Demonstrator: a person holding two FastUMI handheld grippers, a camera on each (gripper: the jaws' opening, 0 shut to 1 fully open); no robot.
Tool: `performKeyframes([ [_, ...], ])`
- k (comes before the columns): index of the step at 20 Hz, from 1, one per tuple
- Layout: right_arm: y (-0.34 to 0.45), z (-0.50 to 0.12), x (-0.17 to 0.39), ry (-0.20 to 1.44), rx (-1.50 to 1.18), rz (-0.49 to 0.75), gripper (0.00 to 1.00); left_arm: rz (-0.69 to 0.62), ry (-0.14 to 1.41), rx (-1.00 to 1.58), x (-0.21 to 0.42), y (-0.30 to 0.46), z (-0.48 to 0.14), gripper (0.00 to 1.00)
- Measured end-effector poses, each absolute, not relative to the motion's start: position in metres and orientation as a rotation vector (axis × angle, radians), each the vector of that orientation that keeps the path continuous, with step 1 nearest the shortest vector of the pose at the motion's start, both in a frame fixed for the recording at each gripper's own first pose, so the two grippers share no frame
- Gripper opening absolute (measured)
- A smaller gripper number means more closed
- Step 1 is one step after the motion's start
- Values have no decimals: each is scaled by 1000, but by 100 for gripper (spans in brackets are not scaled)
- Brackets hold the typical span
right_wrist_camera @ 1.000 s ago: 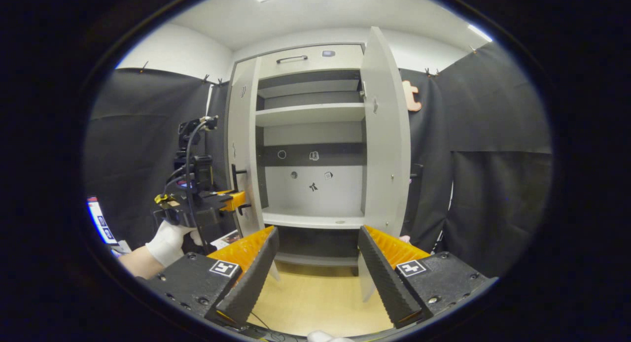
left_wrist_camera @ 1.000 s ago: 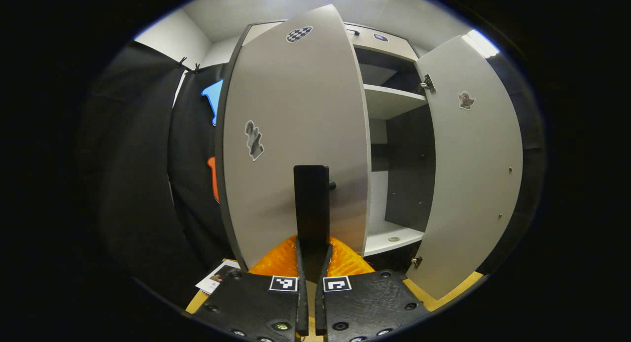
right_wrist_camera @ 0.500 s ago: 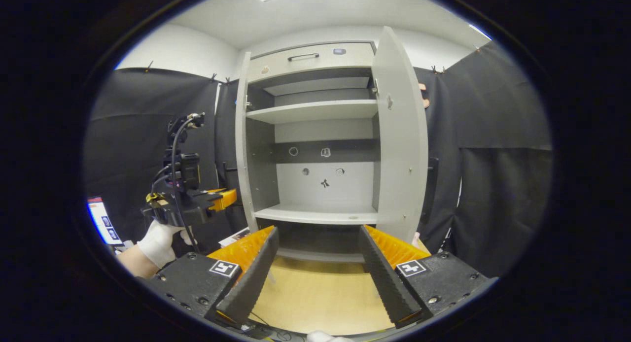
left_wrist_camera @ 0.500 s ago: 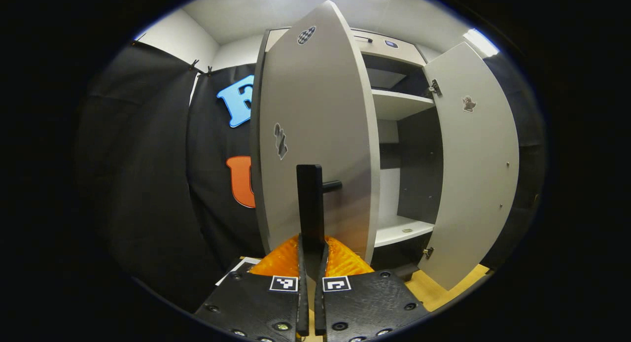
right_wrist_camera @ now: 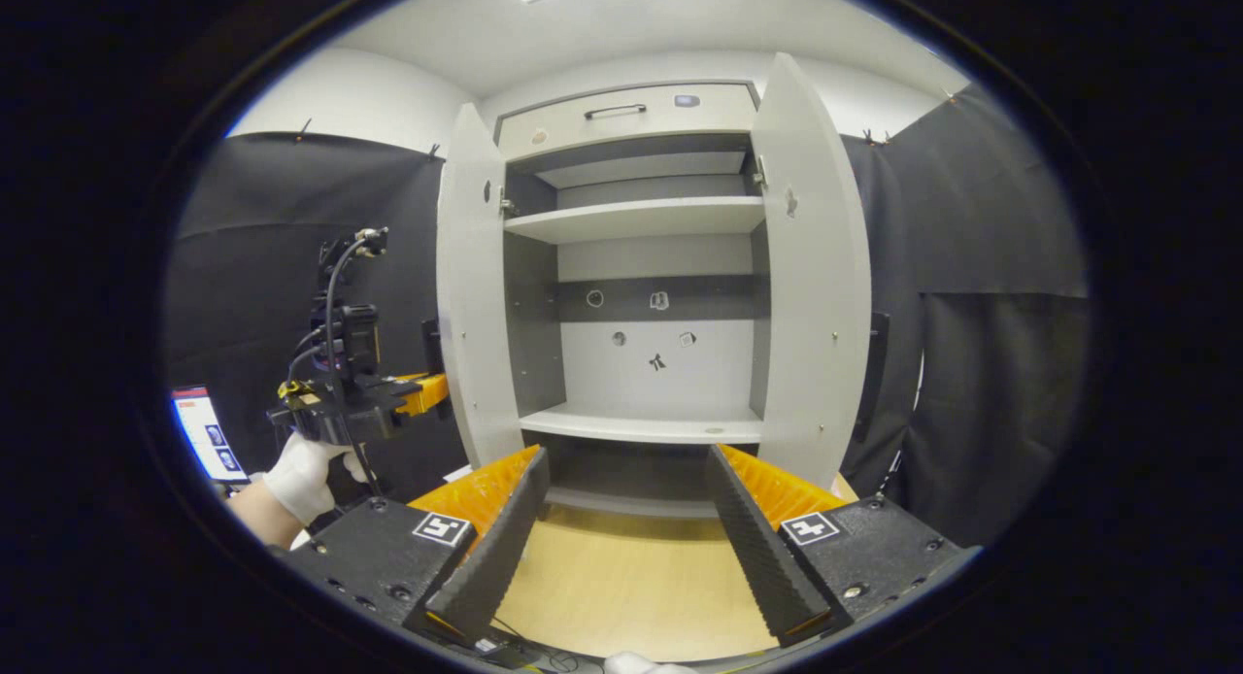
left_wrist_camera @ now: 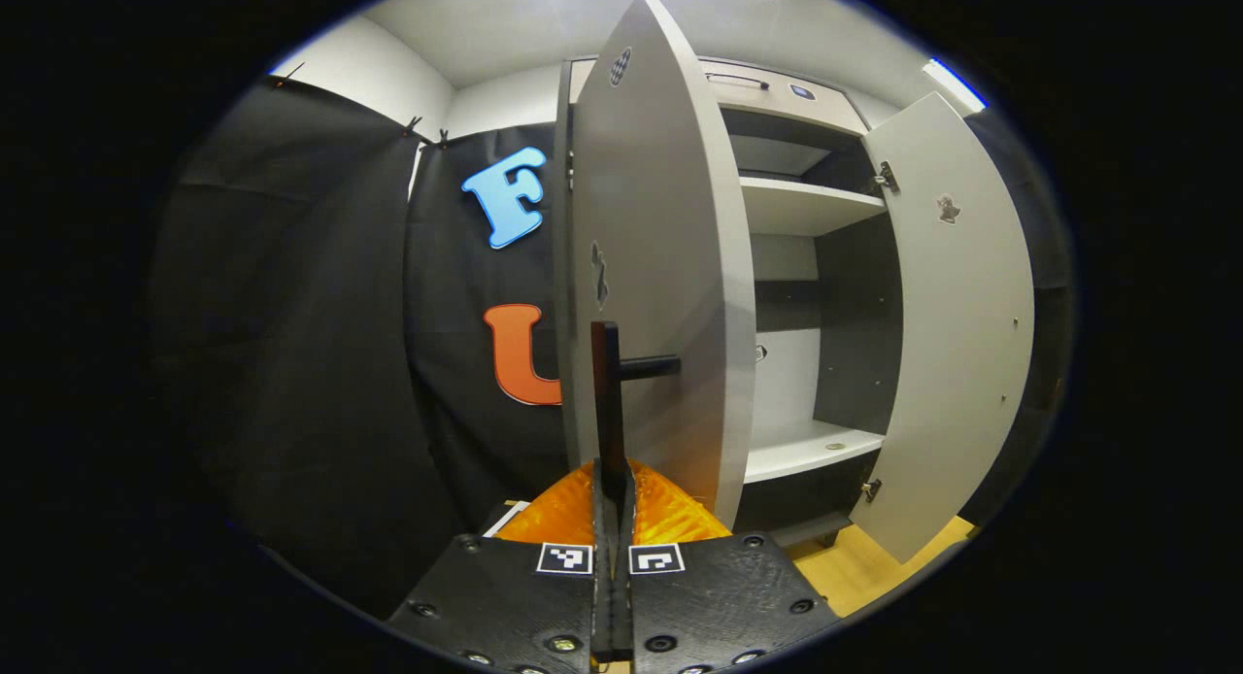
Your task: Open the right door of the double-door shoe cabinet with the right hand, and open the left door with the left hand.
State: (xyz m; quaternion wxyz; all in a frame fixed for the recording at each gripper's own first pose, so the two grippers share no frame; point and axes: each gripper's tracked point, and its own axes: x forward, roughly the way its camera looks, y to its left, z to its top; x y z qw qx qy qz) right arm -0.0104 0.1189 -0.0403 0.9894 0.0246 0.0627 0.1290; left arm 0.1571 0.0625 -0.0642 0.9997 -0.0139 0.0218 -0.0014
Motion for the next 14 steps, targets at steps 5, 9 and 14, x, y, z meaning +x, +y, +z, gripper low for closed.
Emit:
performKeyframes([
  [5, 129, -42, -11, 131, 47, 273, 99, 47, 62, -11, 154, 104, -74, 0],
  [9, 138, -41, -13, 131, 40, 283, 99, 32, 69, -70, 156, 132, -78, 0],
  [14, 143, -41, -15, 131, 39, 286, 99, 5, 66, -49, 156, 135, -78, 0],
])
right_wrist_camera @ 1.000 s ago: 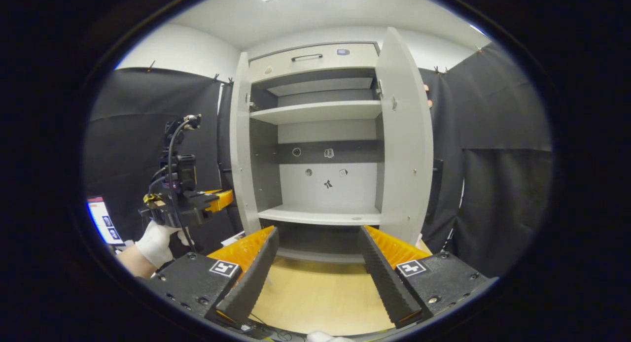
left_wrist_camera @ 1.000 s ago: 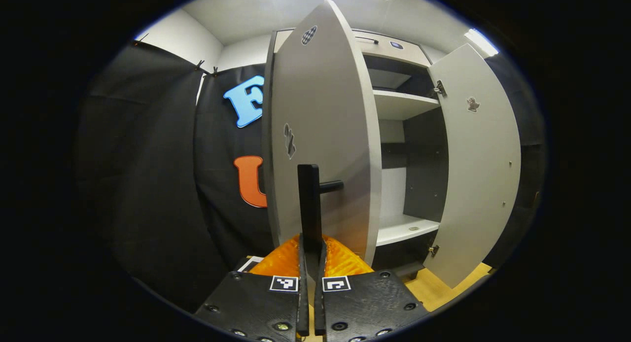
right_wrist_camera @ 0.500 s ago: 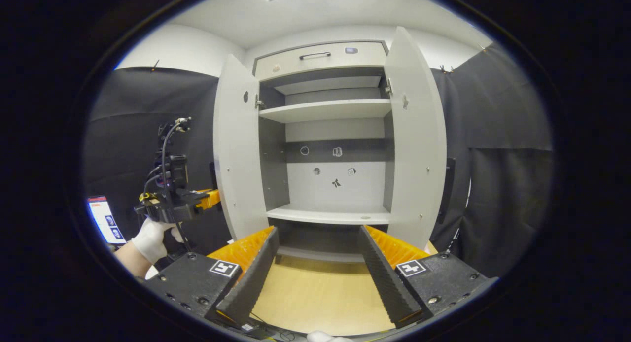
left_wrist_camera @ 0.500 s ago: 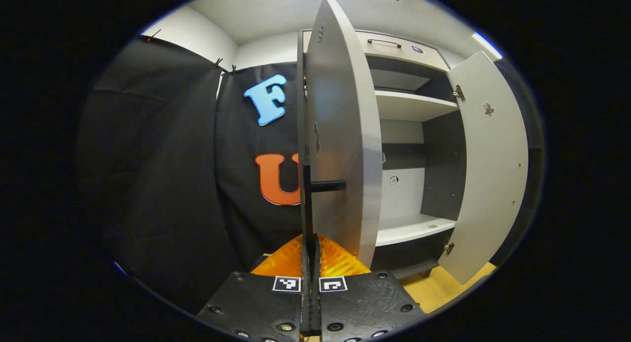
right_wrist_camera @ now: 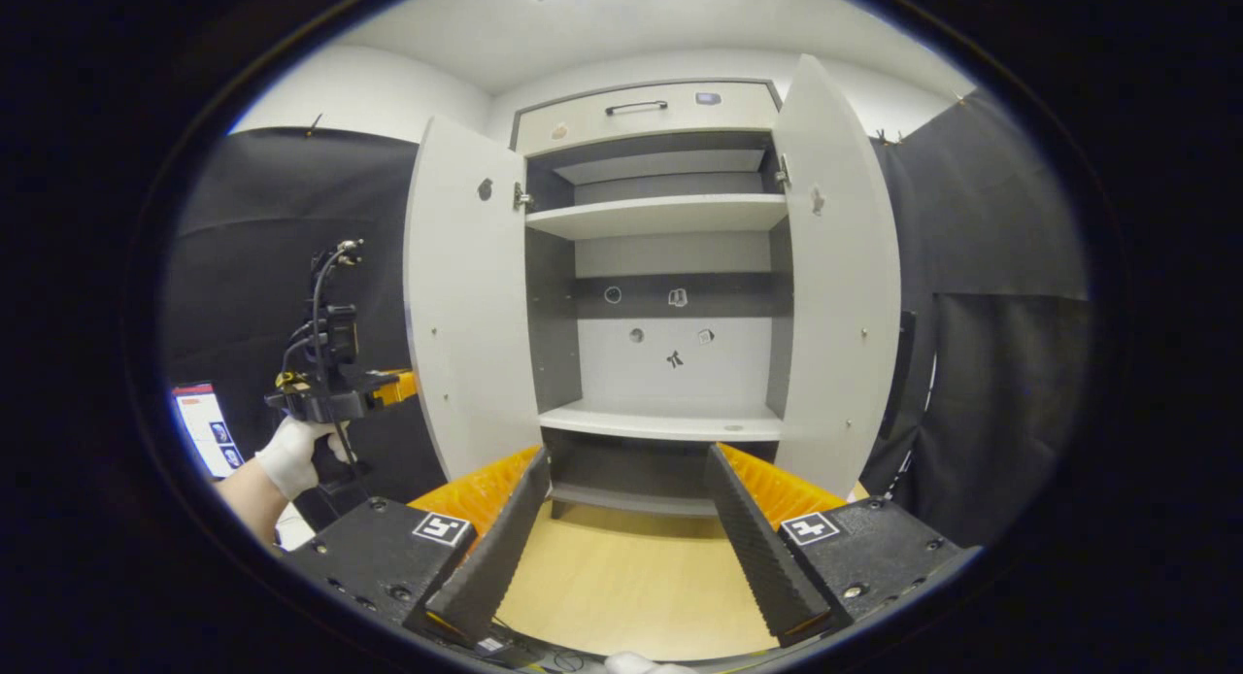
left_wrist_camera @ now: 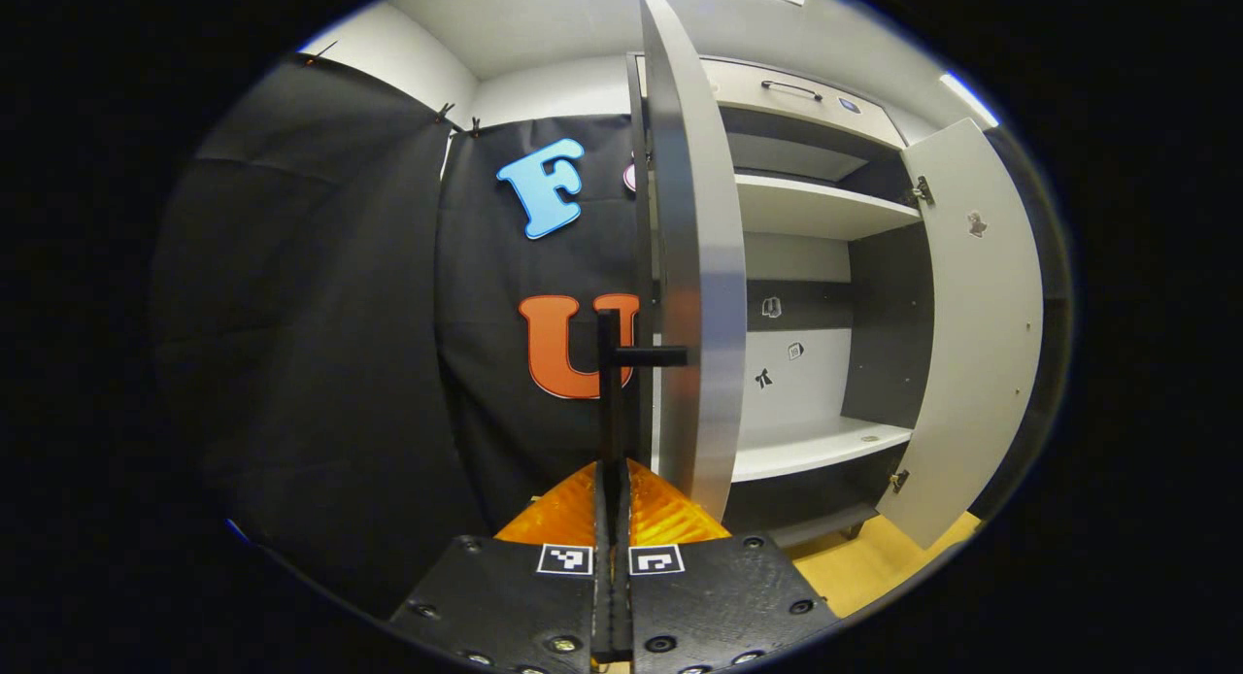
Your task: Open the right door of the double-door shoe cabinet with the right hand, and open the left door with the left hand.
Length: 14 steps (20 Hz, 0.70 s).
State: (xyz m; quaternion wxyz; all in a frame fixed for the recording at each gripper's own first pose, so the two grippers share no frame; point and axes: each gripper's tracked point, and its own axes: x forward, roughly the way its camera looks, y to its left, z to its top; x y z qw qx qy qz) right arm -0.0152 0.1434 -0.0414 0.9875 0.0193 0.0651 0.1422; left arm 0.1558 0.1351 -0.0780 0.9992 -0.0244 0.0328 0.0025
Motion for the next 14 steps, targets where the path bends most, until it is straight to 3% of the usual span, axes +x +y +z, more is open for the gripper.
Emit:
performKeyframes([
  [7, 138, -37, -20, 120, 38, 273, 99, 38, 89, -24, 153, 140, -81, 1],
  [8, 136, -37, -21, 118, 37, 268, 99, 66, 95, -1, 146, 147, -83, 5],
  [14, 127, -35, -26, 112, 40, 246, 99, 95, 93, -28, 110, 155, -97, 96],
])
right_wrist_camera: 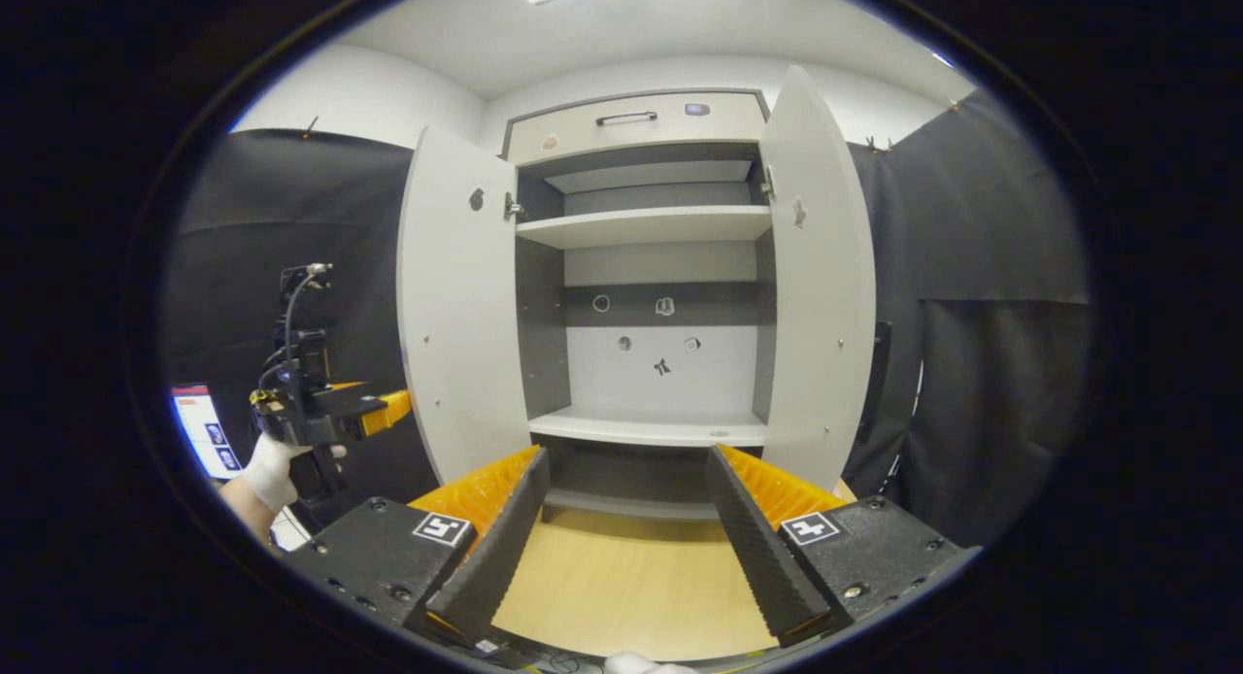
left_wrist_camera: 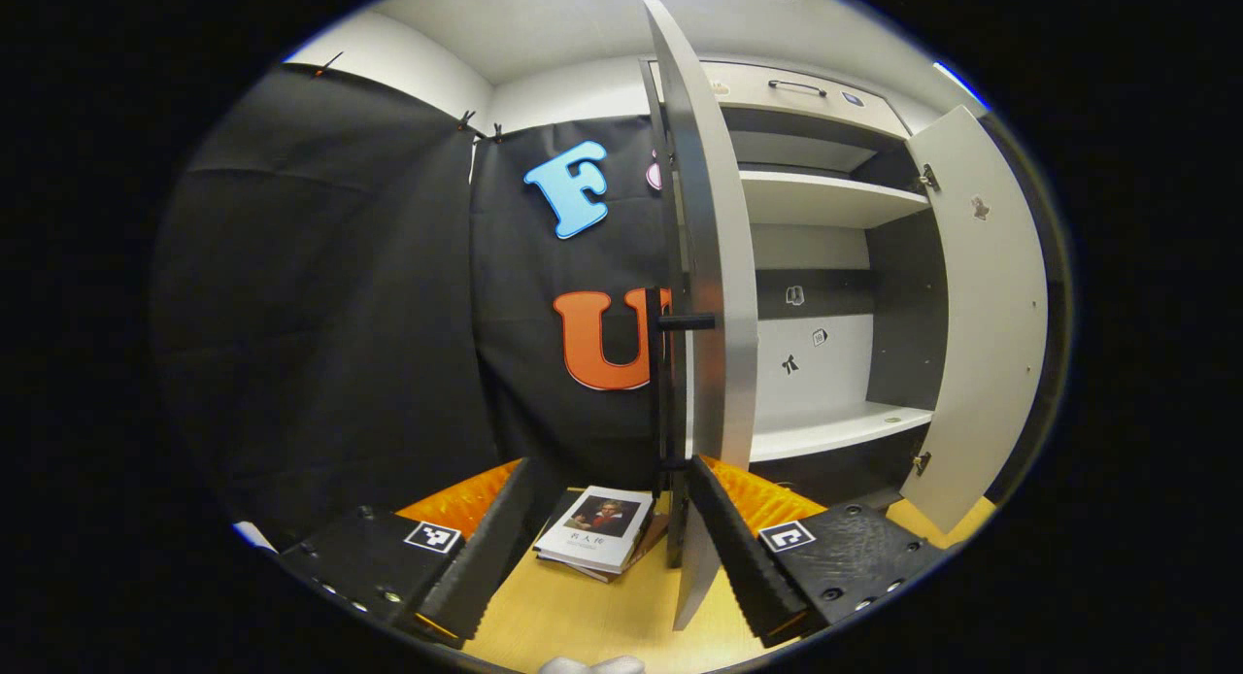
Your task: Open the right door of the double-door shoe cabinet with the right hand, and open the left door with the left hand.
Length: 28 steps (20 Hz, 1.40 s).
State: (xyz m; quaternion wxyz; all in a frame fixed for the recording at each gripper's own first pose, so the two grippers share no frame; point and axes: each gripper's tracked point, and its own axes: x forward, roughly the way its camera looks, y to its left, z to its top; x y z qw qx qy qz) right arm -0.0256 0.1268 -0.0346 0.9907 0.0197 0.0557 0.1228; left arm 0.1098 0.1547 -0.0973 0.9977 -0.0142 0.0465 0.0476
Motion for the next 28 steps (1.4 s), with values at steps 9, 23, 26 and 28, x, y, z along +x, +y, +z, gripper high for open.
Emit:
performKeyframes([
  [9, 116, -30, -37, 102, 33, 213, 99, 50, 128, -25, 59, 121, -99, 97],
  [23, 37, -4, -44, 45, 55, 89, 100, -65, 30, -59, -8, 7, -20, 100],
  [26, 17, -4, -48, 43, 65, 76, 100, -47, 22, -44, -22, -7, -12, 97],
  [28, 7, -6, -49, 47, 69, 70, 100, -44, 19, -43, -31, -16, -10, 97],
])
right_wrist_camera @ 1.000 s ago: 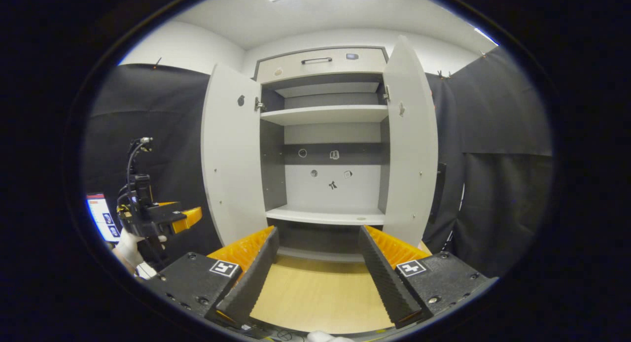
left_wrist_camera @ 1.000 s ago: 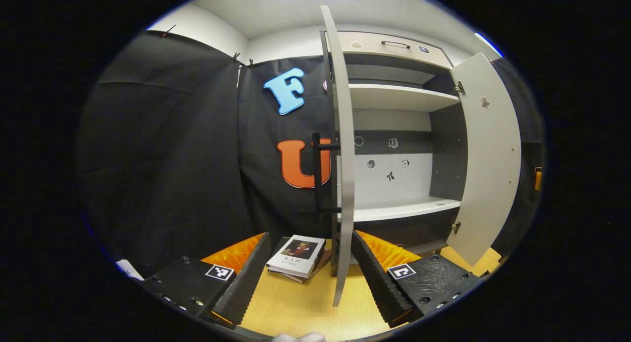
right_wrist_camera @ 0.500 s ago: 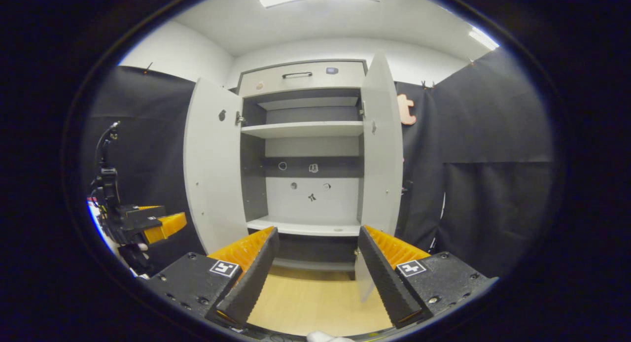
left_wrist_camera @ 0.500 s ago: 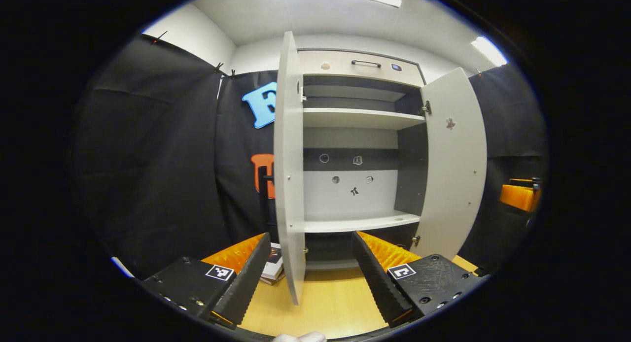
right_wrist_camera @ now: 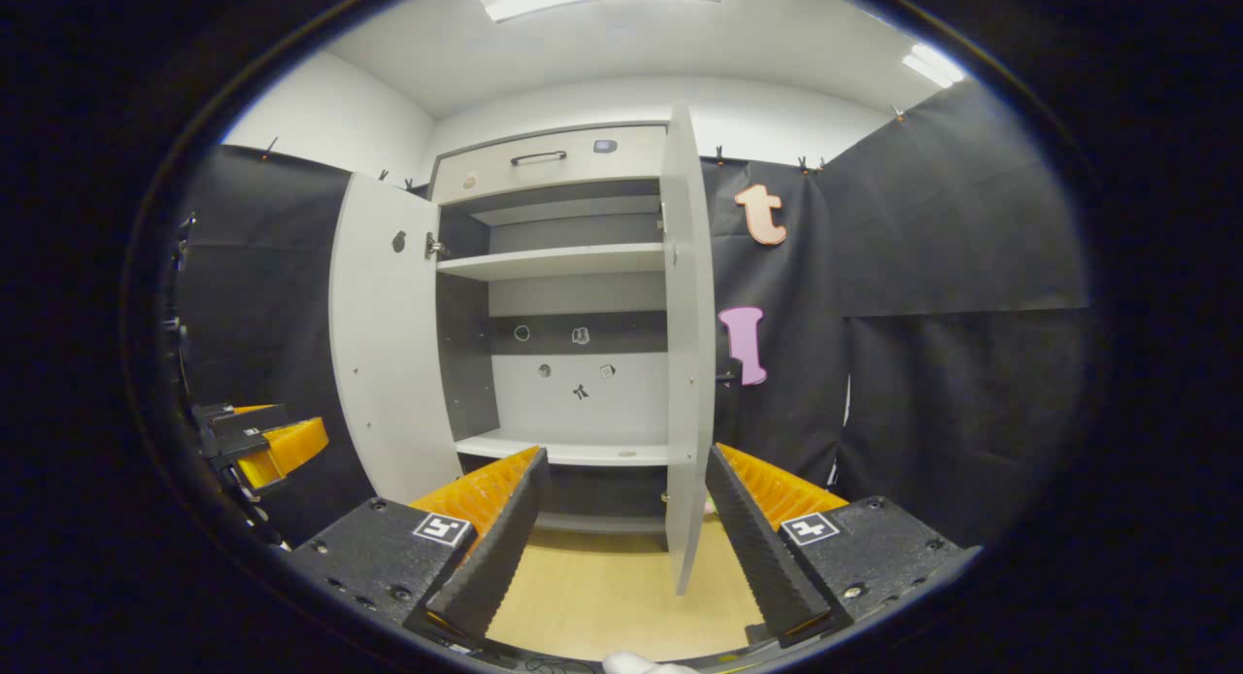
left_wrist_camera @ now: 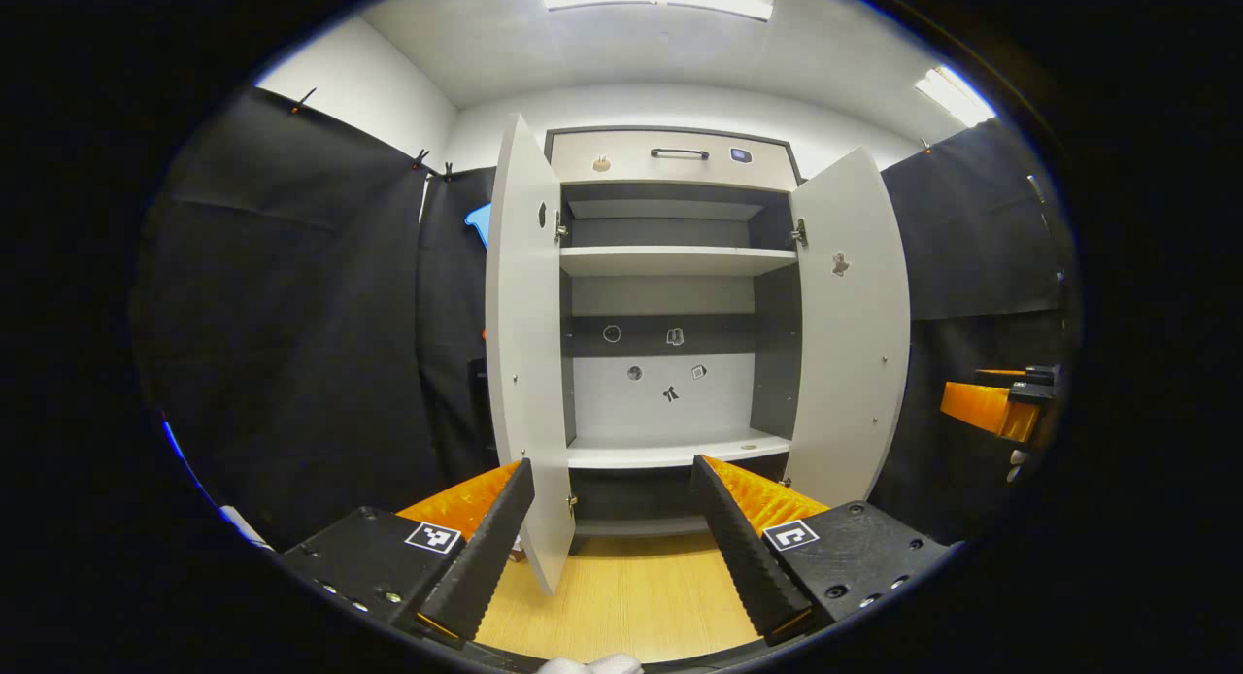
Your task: Open the right door of the double-door shoe cabinet with the right hand, and open the left door with the left hand.
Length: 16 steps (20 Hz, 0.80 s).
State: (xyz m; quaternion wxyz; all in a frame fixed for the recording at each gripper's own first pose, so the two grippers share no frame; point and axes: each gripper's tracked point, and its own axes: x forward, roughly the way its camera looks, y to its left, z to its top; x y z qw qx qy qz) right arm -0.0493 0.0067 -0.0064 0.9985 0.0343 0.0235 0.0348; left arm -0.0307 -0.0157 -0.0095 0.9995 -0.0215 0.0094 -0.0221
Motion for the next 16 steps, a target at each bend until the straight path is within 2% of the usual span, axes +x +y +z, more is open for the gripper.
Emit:
performKeyframes([
  [3, -6, -8, -50, 46, 72, 61, 100, -36, 23, -31, -37, -26, -9, 97],
  [4, -7, -9, -51, 51, 74, 65, 100, -35, 22, -28, -38, -29, -8, 100],
  [5, -9, -11, -51, 55, 74, 66, 100, -35, 22, -27, -39, -32, -8, 97],
  [16, -12, -8, -53, 44, 68, 72, 99, -42, 9, -36, -40, -43, 0, 97],
])
